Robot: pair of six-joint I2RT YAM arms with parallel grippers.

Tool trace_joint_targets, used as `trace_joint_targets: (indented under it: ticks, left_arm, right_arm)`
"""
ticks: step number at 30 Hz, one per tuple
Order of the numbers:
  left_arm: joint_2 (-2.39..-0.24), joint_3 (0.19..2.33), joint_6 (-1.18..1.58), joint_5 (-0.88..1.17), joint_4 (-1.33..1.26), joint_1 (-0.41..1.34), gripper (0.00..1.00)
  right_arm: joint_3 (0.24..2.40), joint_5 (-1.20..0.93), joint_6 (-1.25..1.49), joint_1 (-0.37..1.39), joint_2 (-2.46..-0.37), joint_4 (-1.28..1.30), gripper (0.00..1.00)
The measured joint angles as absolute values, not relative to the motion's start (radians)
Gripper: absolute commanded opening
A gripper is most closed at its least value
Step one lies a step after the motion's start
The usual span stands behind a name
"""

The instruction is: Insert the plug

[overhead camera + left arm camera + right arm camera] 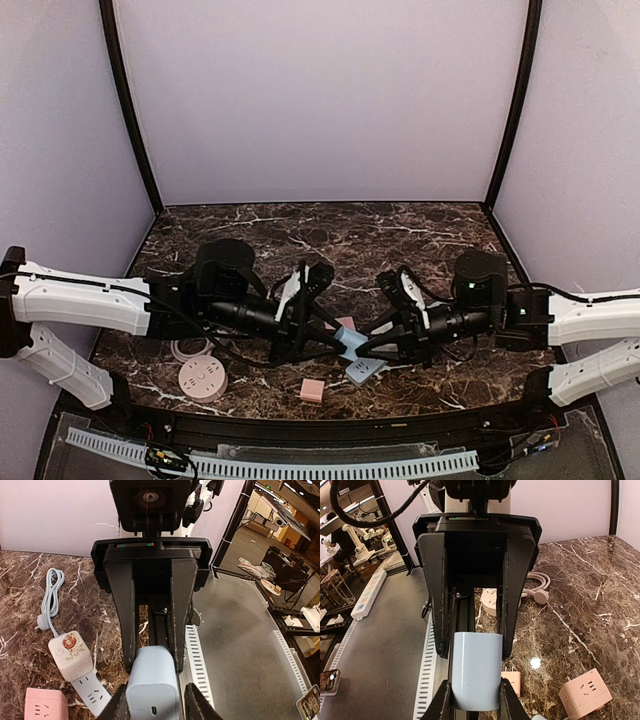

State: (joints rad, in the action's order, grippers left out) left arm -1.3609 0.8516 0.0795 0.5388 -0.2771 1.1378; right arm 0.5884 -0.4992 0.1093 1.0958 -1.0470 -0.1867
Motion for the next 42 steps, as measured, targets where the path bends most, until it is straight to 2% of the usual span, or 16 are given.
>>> trace_joint_targets:
  ticks: [4,7,9,11,13,15,17,19,26,31,37,42]
  left_arm:
    - [-1.374,0.852,0.091,0.544,-0.279,1.137,0.21]
    - [-1.382,0.852,0.107,0.549,-0.279,1.134,0.03]
    - [-1.384,0.852,0.113,0.555,-0.279,1.134,0.01]
    - [-1.385,0.852,0.118,0.558,-0.281,1.133,0.01]
    - [-1.385,0.852,0.124,0.559,-0.283,1.131,0.01]
    - [-1.387,0.852,0.135,0.559,-0.29,1.131,0.01]
    - [-1.39,0.852,0.146,0.559,-0.298,1.135,0.01]
    - [-1.39,0.852,0.154,0.554,-0.297,1.137,0.01]
    - [-1.39,0.864,0.17,0.404,-0.194,1.14,0.01]
    - [-1.408,0.939,0.177,0.247,-0.047,1.16,0.01]
    - [-1.507,1.076,0.212,0.084,0.121,1.21,0.01]
    - [-1.63,1.186,0.249,0.0,0.262,1.228,0.01]
  right_arm:
    - [0.588,-0.506,0.105,1.097,-1.05,-0.184,0.0]
    - [0.588,-0.504,0.101,1.097,-1.052,-0.172,0.0]
    - [0.588,-0.504,0.101,1.097,-1.052,-0.171,0.0]
    - [0.587,-0.501,0.102,1.097,-1.053,-0.171,0.19]
    - [0.587,-0.492,0.103,1.097,-1.052,-0.171,0.55]
    - [0.587,-0.47,0.112,1.098,-1.052,-0.174,0.8]
    - [0.587,-0.425,0.118,1.099,-1.05,-0.175,0.92]
    - [0.588,-0.375,0.136,1.1,-1.045,-0.166,0.98]
    - [0.637,-0.13,0.236,1.1,-1.003,-0.01,0.99]
    - [0.702,0.153,0.336,1.1,-0.973,0.146,0.99]
    - [0.708,0.437,0.418,1.1,-0.964,0.26,0.99]
    - [0.708,0.536,0.472,1.1,-0.964,0.309,0.99]
